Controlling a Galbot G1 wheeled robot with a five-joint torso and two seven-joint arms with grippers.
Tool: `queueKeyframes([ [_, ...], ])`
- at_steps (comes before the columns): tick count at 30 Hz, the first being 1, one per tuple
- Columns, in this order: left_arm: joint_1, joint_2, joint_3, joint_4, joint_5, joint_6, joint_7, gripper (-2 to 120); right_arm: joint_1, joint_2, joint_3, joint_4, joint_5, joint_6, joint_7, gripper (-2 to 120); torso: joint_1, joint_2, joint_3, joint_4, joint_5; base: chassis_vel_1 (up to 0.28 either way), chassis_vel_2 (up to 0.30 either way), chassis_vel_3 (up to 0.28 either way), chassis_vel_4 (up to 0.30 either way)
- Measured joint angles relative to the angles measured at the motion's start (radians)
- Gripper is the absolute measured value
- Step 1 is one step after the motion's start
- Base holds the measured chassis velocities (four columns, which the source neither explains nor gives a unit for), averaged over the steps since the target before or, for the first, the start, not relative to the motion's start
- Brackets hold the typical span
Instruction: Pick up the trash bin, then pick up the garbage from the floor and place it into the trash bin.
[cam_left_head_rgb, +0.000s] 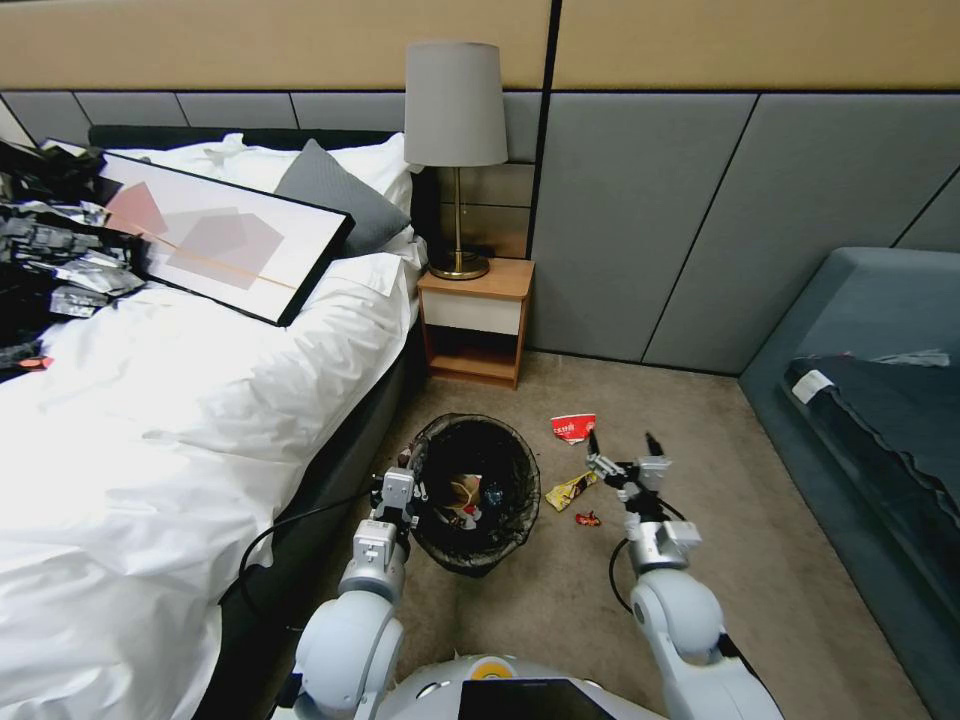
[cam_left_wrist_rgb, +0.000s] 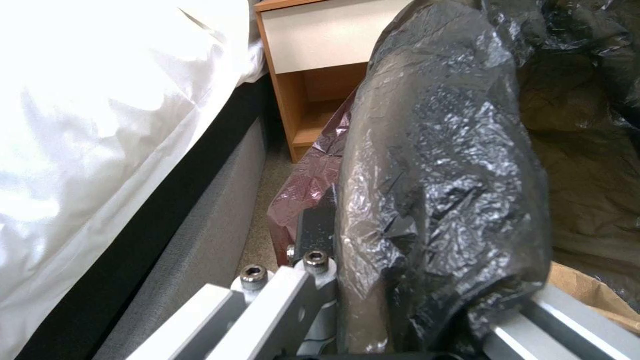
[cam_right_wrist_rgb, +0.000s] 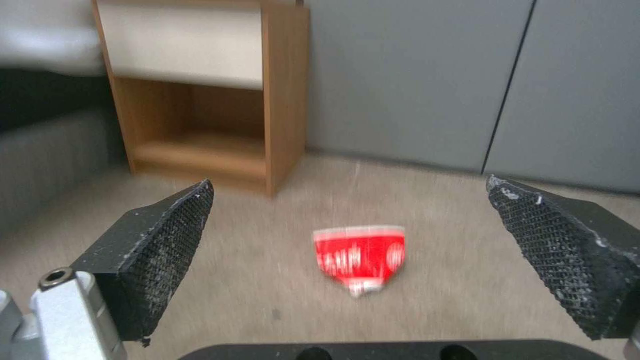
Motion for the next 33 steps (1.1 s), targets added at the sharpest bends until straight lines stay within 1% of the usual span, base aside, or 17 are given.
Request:
queueKeyframes([
  [1, 0.0, 0.0, 0.001, 0.0, 0.001, 0.0, 0.0, 1, 0.017, -0.008, -0.008, -0.032, 0.002, 0.0, -0.005, 100, 0.0, 0.0, 0.0, 0.0, -0.0001, 0.0, 0.0, 0.0, 0.0],
  [3, 0.0, 0.0, 0.001, 0.0, 0.001, 0.001, 0.0, 1, 0.025, -0.011, -0.012, -0.047, 0.003, -0.002, -0.008, 100, 0.0, 0.0, 0.0, 0.0001, -0.0002, 0.0, 0.0, 0.0, 0.0],
  [6, 0.001, -0.002, 0.003, 0.0, 0.003, 0.001, 0.0, 1, 0.054, -0.019, -0.023, -0.114, 0.0, -0.021, -0.025, 100, 0.0, 0.0, 0.0, 0.0, 0.0, 0.0, 0.0, 0.0, 0.0],
  [7, 0.001, -0.002, 0.003, 0.0, 0.003, 0.001, 0.0, 1, 0.054, -0.019, -0.023, -0.114, 0.0, -0.021, -0.025, 100, 0.0, 0.0, 0.0, 0.0, 0.0, 0.0, 0.0, 0.0, 0.0],
  [9, 0.002, -0.002, 0.003, 0.0, 0.003, 0.001, 0.0, 1, 0.068, -0.023, -0.026, -0.154, -0.009, -0.029, -0.043, 100, 0.0, 0.0, 0.0, 0.0, -0.0002, 0.0, 0.0, 0.0, 0.0],
  [10, 0.002, -0.002, 0.003, 0.0, 0.003, 0.001, 0.0, 1, 0.08, -0.03, -0.03, -0.196, -0.014, -0.035, -0.059, 100, 0.0, 0.0, 0.0, 0.0001, -0.0001, 0.0, 0.0, 0.0, 0.0],
  [12, 0.001, -0.002, 0.002, 0.0, 0.003, 0.001, 0.0, 1, 0.083, -0.032, -0.031, -0.21, -0.017, -0.035, -0.064, 100, 0.0, 0.0, 0.0, 0.0, -0.0001, 0.0, 0.0, 0.0, 0.0],
  [14, 0.001, -0.002, 0.002, 0.0, 0.003, 0.001, 0.0, 1, 0.101, -0.04, -0.032, -0.274, -0.032, -0.035, -0.086, 100, 0.0, 0.0, 0.0, 0.0, -0.0002, 0.0, 0.0, 0.0, 0.0],
  [15, 0.001, -0.002, 0.002, 0.0, 0.003, 0.001, 0.0, 1, 0.101, -0.04, -0.032, -0.274, -0.032, -0.035, -0.086, 100, 0.0, 0.0, 0.0, 0.0, -0.0002, 0.0, 0.0, 0.0, 0.0],
  [18, 0.001, -0.002, 0.002, 0.001, 0.003, 0.001, 0.0, 1, 0.119, -0.047, -0.034, -0.349, -0.04, -0.032, -0.11, 100, 0.0, 0.0, 0.0, 0.0, -0.0001, 0.0, 0.0, 0.0, 0.0],
  [19, 0.001, -0.002, 0.002, 0.001, 0.003, 0.001, 0.0, 1, 0.119, -0.047, -0.034, -0.349, -0.04, -0.032, -0.11, 100, 0.0, 0.0, 0.0, 0.0, -0.0001, 0.0, 0.0, 0.0, 0.0],
  [22, 0.001, -0.001, 0.0, 0.001, 0.003, 0.001, -0.003, 1, 0.147, -0.051, -0.03, -0.44, -0.067, 0.007, -0.158, 100, 0.0, 0.0, 0.0, 0.0001, -0.0001, 0.0, 0.0, 0.0, 0.0],
  [23, 0.001, -0.001, 0.0, 0.001, 0.003, 0.001, -0.003, 1, 0.147, -0.051, -0.03, -0.44, -0.067, 0.007, -0.158, 100, 0.0, 0.0, 0.0, 0.0001, -0.0001, 0.0, 0.0, 0.0, 0.0],
  [25, 0.0, -0.002, 0.0, 0.002, 0.003, 0.001, -0.005, 1, 0.178, -0.051, -0.027, -0.519, -0.088, 0.042, -0.189, 100, 0.0, 0.0, 0.0, 0.0, -0.0002, 0.0, 0.0, 0.0, 0.0],
  [28, 0.0, -0.002, 0.0, 0.002, 0.003, 0.001, -0.005, 1, 0.184, -0.05, -0.027, -0.536, -0.092, 0.048, -0.193, 100, 0.0, 0.0, 0.0, 0.0001, -0.0002, 0.0, 0.0, 0.0, 0.0],
  [31, 0.001, -0.003, 0.0, 0.002, 0.003, 0.001, -0.005, 1, 0.205, -0.034, -0.029, -0.591, -0.102, 0.056, -0.194, 100, 0.0, 0.0, 0.0, 0.0, -0.0001, 0.0, 0.0, 0.0, 0.0],
  [33, 0.002, -0.003, 0.0, 0.001, 0.003, 0.001, -0.006, 1, 0.21, -0.029, -0.029, -0.603, -0.104, 0.058, -0.194, 100, 0.0, 0.0, 0.0, 0.0001, -0.0001, 0.0, 0.0, 0.0, 0.0],
])
